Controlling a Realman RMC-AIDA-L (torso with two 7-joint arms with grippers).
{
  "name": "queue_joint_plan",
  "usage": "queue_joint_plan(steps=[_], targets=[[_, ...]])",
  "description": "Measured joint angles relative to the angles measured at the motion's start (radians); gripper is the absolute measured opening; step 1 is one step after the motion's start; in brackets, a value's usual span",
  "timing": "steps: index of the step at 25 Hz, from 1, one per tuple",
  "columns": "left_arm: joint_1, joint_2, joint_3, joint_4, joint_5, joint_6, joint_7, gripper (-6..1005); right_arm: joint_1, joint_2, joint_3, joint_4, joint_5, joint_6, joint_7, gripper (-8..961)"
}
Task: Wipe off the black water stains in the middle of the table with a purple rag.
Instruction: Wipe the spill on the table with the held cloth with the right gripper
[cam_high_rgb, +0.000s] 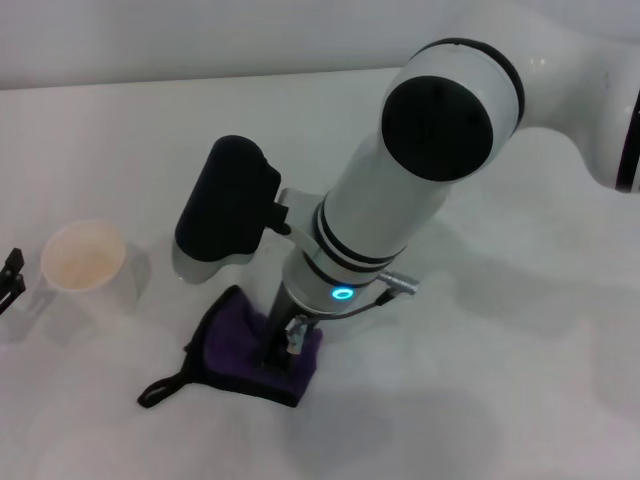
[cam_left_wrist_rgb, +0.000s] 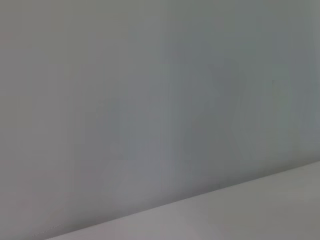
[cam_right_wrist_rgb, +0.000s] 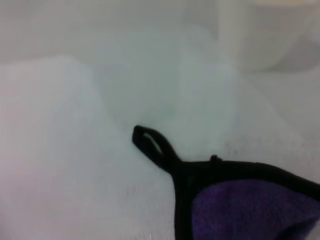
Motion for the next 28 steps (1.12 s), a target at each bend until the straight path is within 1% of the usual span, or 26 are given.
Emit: queue_joint_plan(steps=[5, 10, 14, 17, 23, 25, 28], targets=[[0.000, -0.001, 0.000, 0.000, 0.000, 0.000, 0.000, 891, 0.030, 0.000, -0.018, -0.038, -0.005, -0.096, 0.008, 114], [0.006, -0.001, 0.000, 0.001, 0.000, -0.001, -0.001, 891, 0.080, 0.000, -0.016, -0.150, -0.008, -0.178, 0.021, 117], [0.006, -0.001, 0.000, 0.001, 0.000, 0.000, 0.000, 891, 0.104, 0.000, 0.014, -0.230, -0.015, -0.214, 0.017, 120], [0.001, -0.001, 0.000, 0.000, 0.000, 0.000, 0.000, 891, 0.111, 0.000, 0.055, -0.275, -0.054, -0.227, 0.018, 122], [0.002, 0.000, 0.000, 0.000, -0.012, 0.000, 0.000, 891, 0.090, -0.004, 0.145, -0.330, -0.146, -0.231, 0.053, 126], [0.006, 0.001, 0.000, 0.000, -0.020, 0.000, 0.000, 891, 0.073, -0.008, 0.169, -0.319, -0.160, -0.221, 0.055, 128], [0.006, 0.002, -0.001, 0.000, -0.025, 0.010, 0.000, 891, 0.020, -0.015, 0.222, -0.265, -0.181, -0.173, 0.031, 130]])
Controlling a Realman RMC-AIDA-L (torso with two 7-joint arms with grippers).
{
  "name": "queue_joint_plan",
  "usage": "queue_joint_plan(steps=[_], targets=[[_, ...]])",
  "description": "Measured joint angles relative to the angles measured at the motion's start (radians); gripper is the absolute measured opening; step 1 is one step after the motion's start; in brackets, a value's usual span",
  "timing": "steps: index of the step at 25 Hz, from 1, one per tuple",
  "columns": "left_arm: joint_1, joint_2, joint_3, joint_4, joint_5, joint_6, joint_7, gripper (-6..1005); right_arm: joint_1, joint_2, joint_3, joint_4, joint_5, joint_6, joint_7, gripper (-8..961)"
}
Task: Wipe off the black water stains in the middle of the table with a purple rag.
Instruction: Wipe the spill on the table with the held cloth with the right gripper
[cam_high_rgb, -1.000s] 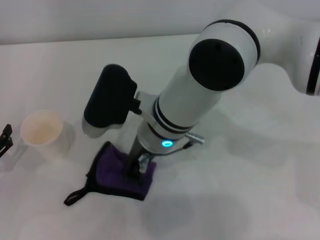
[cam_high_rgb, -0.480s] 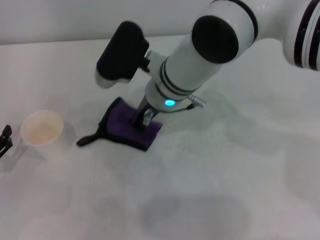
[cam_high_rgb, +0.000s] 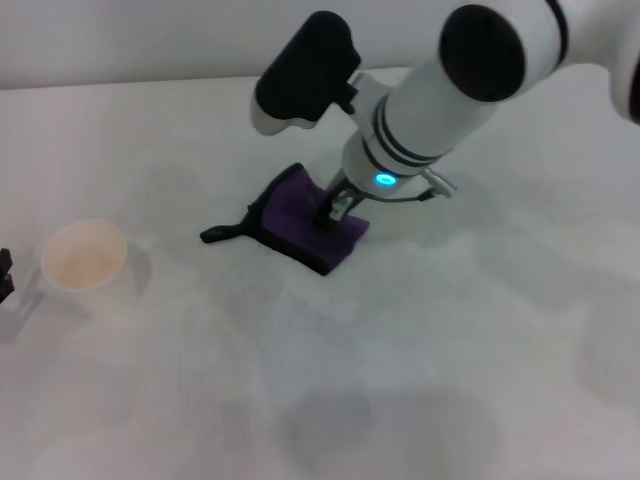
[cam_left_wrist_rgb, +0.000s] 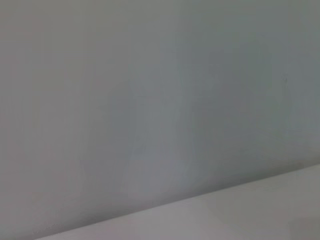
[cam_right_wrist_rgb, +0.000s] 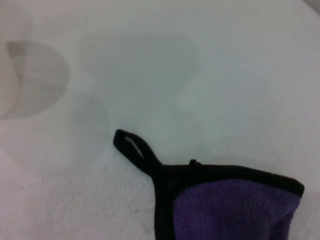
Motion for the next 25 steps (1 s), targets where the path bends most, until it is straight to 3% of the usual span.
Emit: queue_joint_plan(steps=[12, 16, 25], targets=[[-0.020, 0.001, 0.000, 0.004, -0.001, 0.042, 0.000, 890, -0.316, -0.002, 0.356, 0.386, -0.347, 0.286, -0.018, 139], [-0.022, 0.001, 0.000, 0.006, -0.001, 0.044, 0.000, 890, -0.376, -0.004, 0.435, 0.418, -0.411, 0.323, -0.023, 141], [-0.046, 0.003, 0.000, 0.004, 0.001, 0.073, 0.000, 890, -0.439, -0.003, 0.548, 0.425, -0.412, 0.381, -0.100, 148]])
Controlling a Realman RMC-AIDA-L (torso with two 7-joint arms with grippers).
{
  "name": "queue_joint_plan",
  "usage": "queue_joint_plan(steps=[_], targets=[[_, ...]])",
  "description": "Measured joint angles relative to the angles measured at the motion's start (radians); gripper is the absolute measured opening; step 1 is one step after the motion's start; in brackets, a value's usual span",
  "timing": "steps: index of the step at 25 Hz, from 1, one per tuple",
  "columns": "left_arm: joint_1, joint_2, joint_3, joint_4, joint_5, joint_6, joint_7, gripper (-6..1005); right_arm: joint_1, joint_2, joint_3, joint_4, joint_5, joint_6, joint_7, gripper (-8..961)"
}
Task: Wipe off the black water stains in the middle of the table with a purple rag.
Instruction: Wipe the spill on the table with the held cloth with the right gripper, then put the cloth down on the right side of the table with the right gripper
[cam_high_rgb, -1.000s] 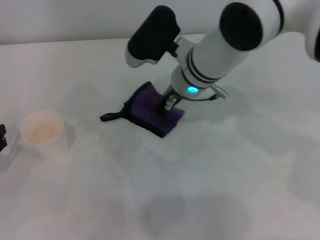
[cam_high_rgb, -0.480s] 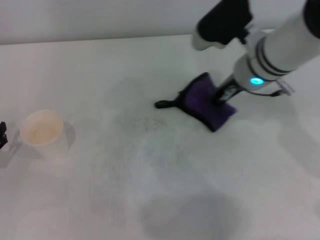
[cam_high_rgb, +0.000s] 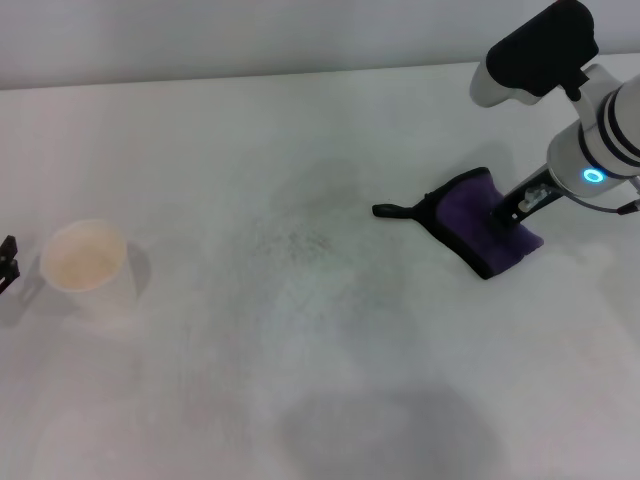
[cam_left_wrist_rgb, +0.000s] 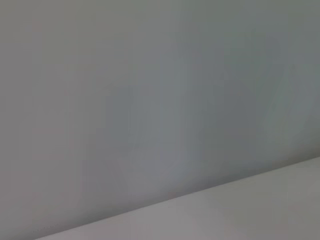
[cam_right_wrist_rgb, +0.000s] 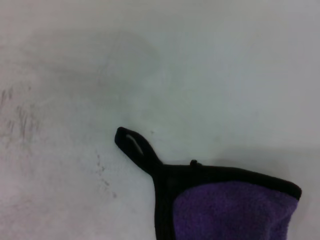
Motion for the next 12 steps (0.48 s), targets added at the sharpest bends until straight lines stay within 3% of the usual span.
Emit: queue_joint_plan(steps=[12], targets=[[0.004, -0.001, 0.000, 0.004, 0.003, -0.006, 0.000, 891, -0.018, 0.003, -0.015, 0.064, 0.008, 0.058, -0.015, 156]])
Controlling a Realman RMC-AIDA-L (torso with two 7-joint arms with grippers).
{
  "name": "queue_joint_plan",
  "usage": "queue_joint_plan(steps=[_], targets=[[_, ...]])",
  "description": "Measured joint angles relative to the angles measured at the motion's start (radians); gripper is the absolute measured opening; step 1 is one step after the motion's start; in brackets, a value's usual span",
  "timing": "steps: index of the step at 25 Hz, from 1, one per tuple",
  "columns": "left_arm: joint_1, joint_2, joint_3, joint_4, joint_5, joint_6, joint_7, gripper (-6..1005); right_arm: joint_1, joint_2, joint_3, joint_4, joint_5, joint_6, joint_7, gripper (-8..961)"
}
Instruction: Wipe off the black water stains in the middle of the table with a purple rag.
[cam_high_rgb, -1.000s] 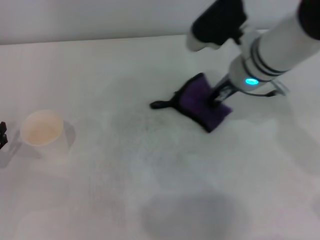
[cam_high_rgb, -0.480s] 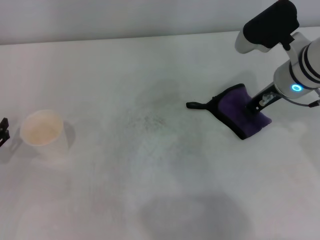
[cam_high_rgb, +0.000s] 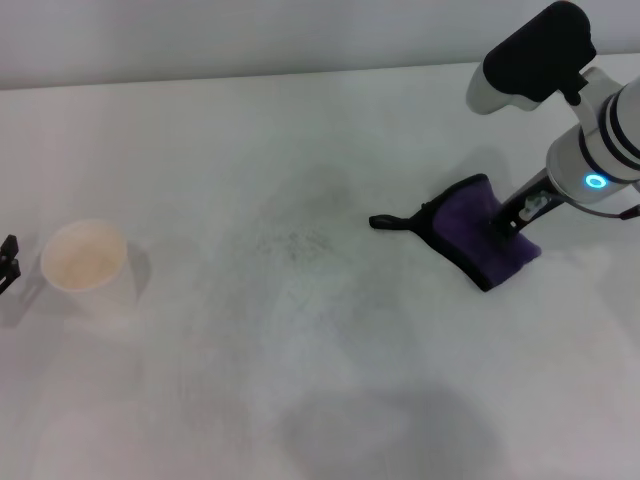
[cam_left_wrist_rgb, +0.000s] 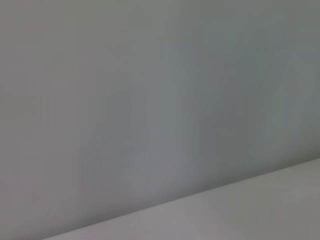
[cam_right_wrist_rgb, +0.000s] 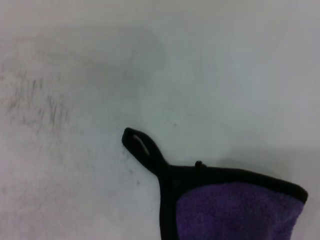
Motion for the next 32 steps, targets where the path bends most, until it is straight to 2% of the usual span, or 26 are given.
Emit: queue_joint_plan(steps=[15, 18, 21, 26, 32], targets=[[-0.015, 0.001, 0.000, -0.004, -0.003, 0.011, 0.000, 890, 0.009, -0.004, 0.011, -0.024, -0.016, 0.038, -0.001, 167], [-0.016, 0.001, 0.000, -0.003, -0.003, 0.017, 0.000, 890, 0.009, -0.005, 0.023, -0.014, -0.016, 0.048, -0.005, 216], [-0.018, 0.001, 0.000, -0.005, -0.003, 0.019, 0.000, 890, 0.009, -0.004, 0.078, -0.009, -0.007, 0.052, -0.035, 264], [-0.019, 0.000, 0.000, -0.008, -0.003, 0.020, 0.000, 890, 0.010, -0.005, 0.196, 0.001, 0.091, 0.058, -0.136, 264], [-0.019, -0.003, 0.000, -0.007, -0.003, 0.020, -0.002, 891, -0.023, -0.009, 0.452, -0.047, 0.344, 0.067, -0.393, 265]])
